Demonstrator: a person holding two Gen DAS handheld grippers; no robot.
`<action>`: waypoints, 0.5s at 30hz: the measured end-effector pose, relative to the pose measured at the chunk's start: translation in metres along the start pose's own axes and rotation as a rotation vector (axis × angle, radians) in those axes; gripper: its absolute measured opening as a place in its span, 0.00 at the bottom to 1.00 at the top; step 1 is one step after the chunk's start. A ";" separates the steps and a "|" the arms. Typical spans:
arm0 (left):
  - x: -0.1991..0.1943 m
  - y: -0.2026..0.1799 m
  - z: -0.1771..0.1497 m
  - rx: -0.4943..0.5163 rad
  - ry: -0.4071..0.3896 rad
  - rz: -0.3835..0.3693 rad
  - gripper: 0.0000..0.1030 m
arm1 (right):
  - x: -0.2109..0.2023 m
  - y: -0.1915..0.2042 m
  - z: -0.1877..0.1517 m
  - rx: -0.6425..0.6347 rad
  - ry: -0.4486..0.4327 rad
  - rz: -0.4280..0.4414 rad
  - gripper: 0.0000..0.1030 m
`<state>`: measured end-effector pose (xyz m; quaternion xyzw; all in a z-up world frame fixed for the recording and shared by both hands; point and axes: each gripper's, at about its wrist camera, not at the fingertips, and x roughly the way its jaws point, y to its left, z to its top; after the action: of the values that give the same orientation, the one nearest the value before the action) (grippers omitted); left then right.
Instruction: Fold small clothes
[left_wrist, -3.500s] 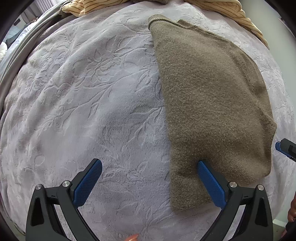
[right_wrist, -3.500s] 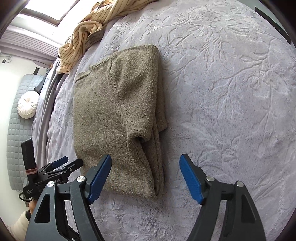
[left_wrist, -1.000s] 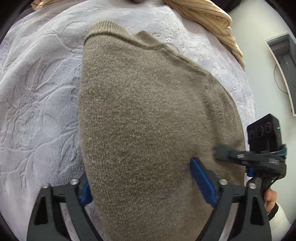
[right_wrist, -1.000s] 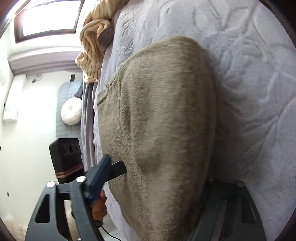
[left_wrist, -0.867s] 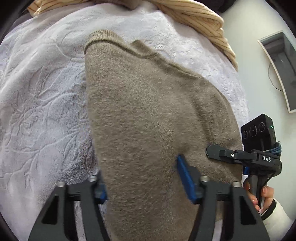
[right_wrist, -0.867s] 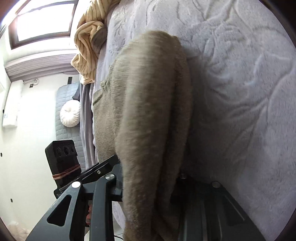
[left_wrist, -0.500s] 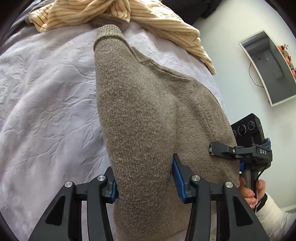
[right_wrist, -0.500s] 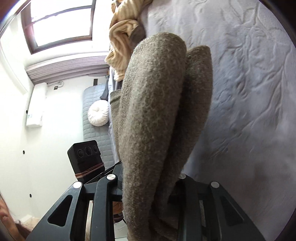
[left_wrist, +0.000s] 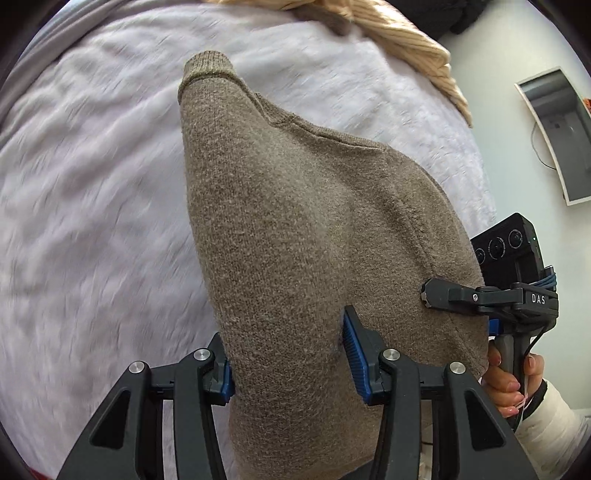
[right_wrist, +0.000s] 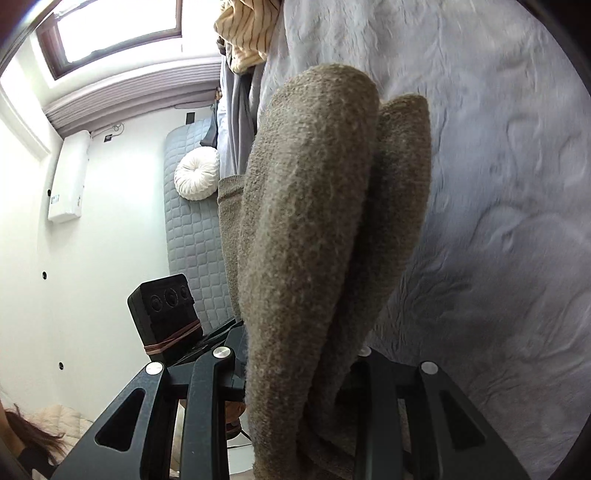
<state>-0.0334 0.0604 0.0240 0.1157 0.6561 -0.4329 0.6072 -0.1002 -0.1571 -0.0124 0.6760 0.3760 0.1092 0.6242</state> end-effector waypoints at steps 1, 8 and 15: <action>0.003 0.009 -0.009 -0.010 0.013 -0.002 0.48 | 0.010 -0.001 -0.005 0.002 0.009 -0.014 0.30; 0.007 0.035 -0.031 -0.058 0.007 0.084 0.48 | 0.027 0.000 -0.011 -0.004 0.002 -0.418 0.58; -0.011 0.049 -0.035 -0.036 -0.040 0.164 0.48 | 0.001 0.024 -0.027 -0.045 -0.048 -0.518 0.54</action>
<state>-0.0223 0.1189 0.0094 0.1493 0.6400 -0.3722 0.6555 -0.1072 -0.1344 0.0146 0.5456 0.5193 -0.0622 0.6548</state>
